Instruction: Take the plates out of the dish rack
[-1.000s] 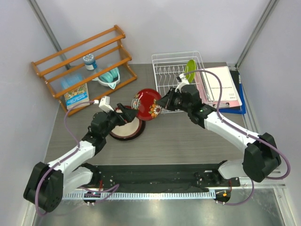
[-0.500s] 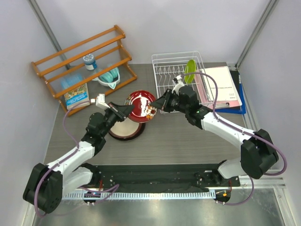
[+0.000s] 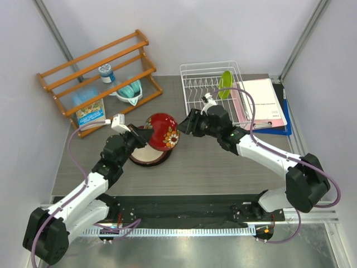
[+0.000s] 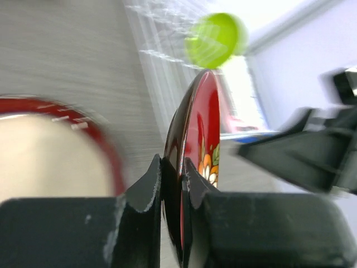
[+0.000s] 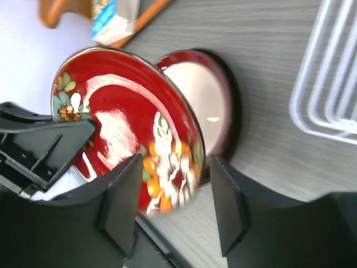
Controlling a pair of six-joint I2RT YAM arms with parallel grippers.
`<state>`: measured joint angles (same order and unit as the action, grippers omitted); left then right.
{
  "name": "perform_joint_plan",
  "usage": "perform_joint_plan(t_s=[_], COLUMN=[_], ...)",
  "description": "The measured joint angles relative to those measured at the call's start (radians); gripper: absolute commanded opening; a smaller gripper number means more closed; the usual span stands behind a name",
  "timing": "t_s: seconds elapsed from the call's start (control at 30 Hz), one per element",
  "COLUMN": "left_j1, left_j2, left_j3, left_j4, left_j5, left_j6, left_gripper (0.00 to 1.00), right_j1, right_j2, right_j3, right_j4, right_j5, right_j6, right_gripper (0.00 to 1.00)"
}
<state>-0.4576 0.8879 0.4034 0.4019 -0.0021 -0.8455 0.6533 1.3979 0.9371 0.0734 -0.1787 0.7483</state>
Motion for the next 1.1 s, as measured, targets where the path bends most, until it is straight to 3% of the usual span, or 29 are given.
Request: perform_joint_plan(t_s=[0.27, 0.63, 0.67, 0.7, 0.9, 1.1], left_j1=[0.013, 0.013, 0.013, 0.013, 0.014, 0.015], left_j2=[-0.033, 0.011, 0.016, 0.021, 0.056, 0.071], left_j3=[0.003, -0.008, -0.01, -0.011, -0.03, -0.045], left_j4=[-0.323, -0.335, -0.325, -0.317, -0.282, -0.286], left_j5=[-0.233, -0.291, -0.291, -0.292, -0.313, -0.333], left_j6=[0.149, 0.173, 0.173, 0.172, 0.167, 0.168], left_gripper=[0.0, 0.0, 0.05, 0.2, 0.48, 0.54], right_j1=[-0.016, -0.021, -0.021, -0.024, -0.051, -0.124], right_j2=[-0.08, -0.099, -0.099, -0.1, -0.1, -0.1], right_j3=[0.003, 0.003, 0.003, 0.004, 0.06, 0.113], right_j4=[-0.067, -0.114, -0.116, -0.121, -0.204, -0.24], right_j5=[0.114, 0.143, 0.144, 0.146, 0.195, 0.216], right_j6=[-0.082, -0.112, -0.116, -0.119, -0.172, -0.215], right_gripper=[0.61, 0.62, 0.62, 0.62, 0.63, 0.63])
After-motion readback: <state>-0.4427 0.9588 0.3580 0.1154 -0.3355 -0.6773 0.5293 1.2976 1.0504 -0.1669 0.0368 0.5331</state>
